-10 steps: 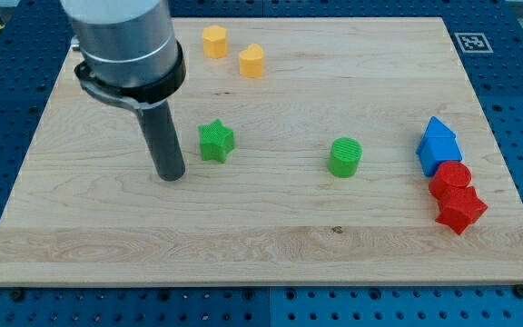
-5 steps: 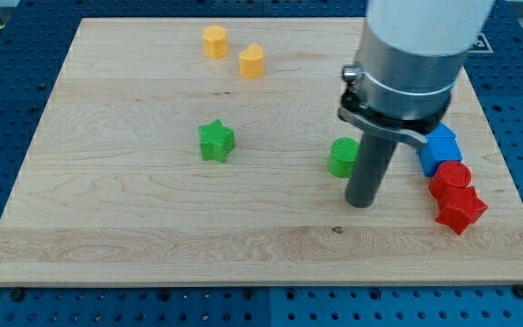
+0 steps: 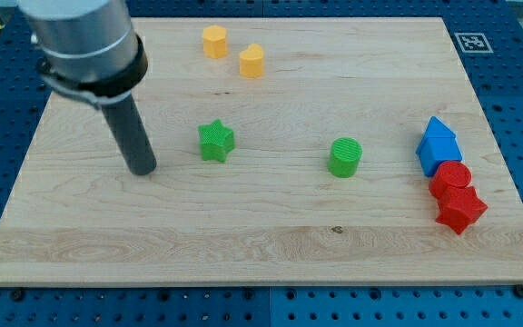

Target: Slide the green star towards the green circle

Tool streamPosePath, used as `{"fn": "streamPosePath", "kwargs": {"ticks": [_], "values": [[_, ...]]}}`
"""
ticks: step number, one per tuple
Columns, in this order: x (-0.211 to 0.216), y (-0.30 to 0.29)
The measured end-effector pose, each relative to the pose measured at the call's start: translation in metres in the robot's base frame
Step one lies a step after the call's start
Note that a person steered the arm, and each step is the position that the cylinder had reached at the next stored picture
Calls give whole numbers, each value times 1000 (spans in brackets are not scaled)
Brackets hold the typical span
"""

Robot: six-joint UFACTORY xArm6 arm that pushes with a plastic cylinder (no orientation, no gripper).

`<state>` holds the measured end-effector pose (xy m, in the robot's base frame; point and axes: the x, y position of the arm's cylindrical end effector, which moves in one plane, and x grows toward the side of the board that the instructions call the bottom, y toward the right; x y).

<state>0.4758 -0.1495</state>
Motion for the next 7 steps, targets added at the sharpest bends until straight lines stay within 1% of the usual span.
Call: {"fn": "streamPosePath", "kwargs": {"ticks": [1, 2, 3, 4, 5, 7], "values": [[-13, 31], [-30, 84], [-30, 125], [-28, 133], [3, 130], [8, 213]]}}
